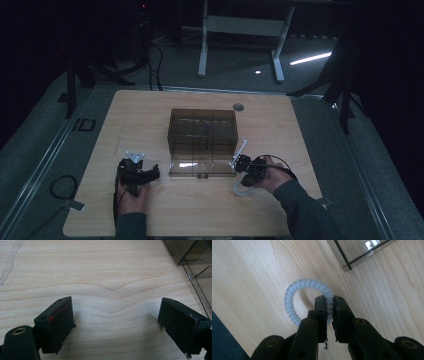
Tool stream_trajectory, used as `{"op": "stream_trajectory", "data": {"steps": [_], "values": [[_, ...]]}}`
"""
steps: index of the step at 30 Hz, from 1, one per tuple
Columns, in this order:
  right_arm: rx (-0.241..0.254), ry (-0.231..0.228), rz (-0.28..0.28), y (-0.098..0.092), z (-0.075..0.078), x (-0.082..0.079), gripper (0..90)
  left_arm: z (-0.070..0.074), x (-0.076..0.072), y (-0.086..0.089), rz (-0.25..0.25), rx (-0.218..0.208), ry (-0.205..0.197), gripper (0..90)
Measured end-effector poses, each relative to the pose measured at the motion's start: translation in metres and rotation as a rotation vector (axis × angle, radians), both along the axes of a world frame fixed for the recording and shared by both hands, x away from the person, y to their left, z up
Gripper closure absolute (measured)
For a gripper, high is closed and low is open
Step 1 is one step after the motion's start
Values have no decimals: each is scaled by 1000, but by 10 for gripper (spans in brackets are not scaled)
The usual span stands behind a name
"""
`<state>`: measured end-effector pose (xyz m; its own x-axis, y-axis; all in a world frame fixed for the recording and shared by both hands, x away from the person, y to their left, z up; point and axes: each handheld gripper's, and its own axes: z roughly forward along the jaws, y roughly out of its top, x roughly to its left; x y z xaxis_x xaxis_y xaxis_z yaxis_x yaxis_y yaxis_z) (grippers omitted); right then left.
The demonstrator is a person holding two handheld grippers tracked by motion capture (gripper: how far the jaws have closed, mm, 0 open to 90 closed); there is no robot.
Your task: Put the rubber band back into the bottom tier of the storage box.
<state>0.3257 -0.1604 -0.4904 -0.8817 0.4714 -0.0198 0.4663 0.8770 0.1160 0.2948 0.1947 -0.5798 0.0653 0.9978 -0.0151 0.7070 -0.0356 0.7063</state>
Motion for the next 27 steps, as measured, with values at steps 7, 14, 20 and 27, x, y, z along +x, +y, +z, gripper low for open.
{"op": "stream_trajectory", "data": {"steps": [7,14,20,27], "values": [[5,-5,-1,1,4,2,821,0,0,0,0,0,1,130],[12,-12,-2,4,7,4,821,0,0,0,0,0,0,130],[14,-18,-2,6,9,6,821,0,0,0,0,0,0,130],[16,-23,-6,10,11,8,821,0,0,0,0,0,0,130]]}}
